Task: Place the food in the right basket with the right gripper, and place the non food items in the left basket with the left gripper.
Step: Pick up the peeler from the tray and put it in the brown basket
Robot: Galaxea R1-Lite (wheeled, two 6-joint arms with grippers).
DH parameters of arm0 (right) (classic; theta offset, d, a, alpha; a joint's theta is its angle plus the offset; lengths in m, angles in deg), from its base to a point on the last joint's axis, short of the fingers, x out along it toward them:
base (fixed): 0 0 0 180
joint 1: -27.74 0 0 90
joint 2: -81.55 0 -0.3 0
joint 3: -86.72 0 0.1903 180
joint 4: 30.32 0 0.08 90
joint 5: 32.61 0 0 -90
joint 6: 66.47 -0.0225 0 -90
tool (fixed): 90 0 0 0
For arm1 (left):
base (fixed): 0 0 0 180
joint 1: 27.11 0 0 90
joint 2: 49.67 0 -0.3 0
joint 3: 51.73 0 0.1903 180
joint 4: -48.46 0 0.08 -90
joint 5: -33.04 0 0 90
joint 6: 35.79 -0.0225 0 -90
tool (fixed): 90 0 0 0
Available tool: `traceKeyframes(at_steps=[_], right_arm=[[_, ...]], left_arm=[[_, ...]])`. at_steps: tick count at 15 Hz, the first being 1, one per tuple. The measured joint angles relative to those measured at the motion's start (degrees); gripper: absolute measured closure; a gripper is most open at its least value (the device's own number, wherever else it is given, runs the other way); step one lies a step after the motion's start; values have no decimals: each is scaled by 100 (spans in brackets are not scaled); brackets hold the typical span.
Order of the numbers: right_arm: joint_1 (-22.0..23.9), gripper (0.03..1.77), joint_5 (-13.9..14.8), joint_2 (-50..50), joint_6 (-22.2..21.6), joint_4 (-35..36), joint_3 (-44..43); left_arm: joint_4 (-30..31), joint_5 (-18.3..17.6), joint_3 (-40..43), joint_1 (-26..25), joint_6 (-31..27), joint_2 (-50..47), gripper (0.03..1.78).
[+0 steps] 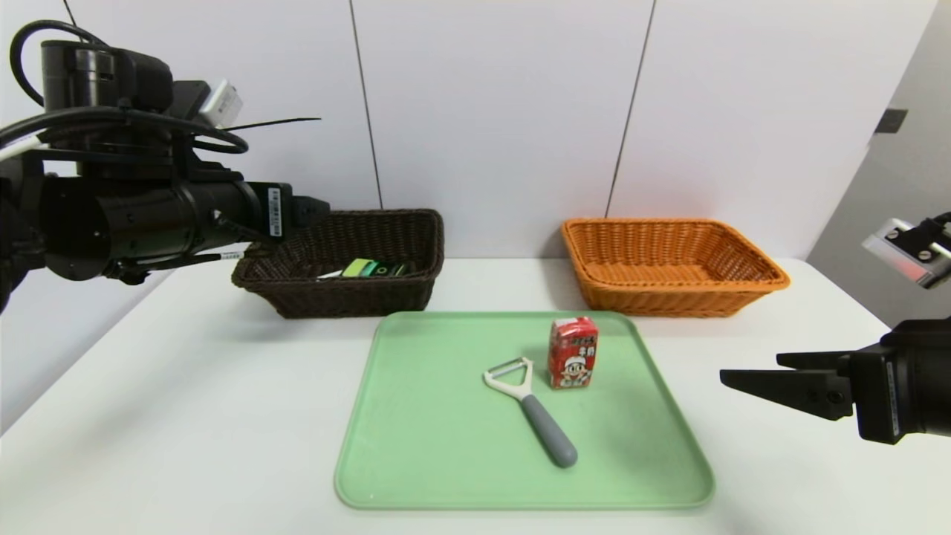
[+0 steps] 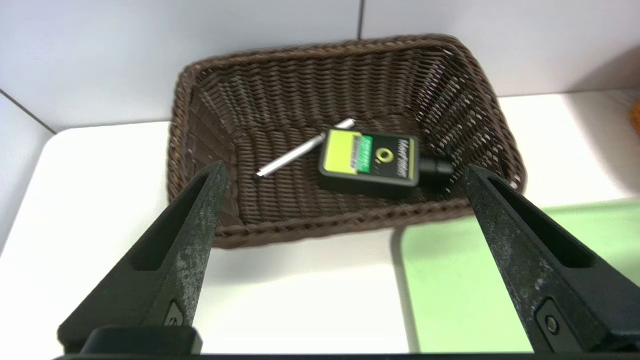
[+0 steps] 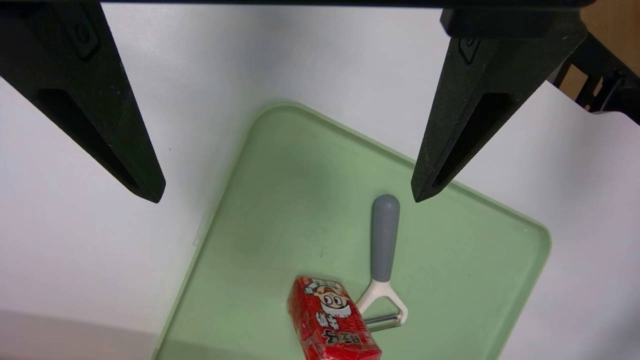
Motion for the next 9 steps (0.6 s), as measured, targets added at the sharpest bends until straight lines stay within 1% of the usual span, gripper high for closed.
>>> traceKeyframes(at_steps=[3,5,6,7,9], right_arm=[[0,10,-10,-1,2,5,1],[0,10,-7,-4,0,9,20],[0,10,-7,-4,-4,2,34],[0,10,-10,-1,-9,5,37],[0,10,-7,-1,-9,7,61]], left_arm=[[-11,55,250,386,66,-157,13],[-13,210,457,902,212,-173,12],[-13,355,527,1221,364,-129,12],[-17,590,568,1554,573,-7,12],[-16,1172,577,2063,931,380,12]])
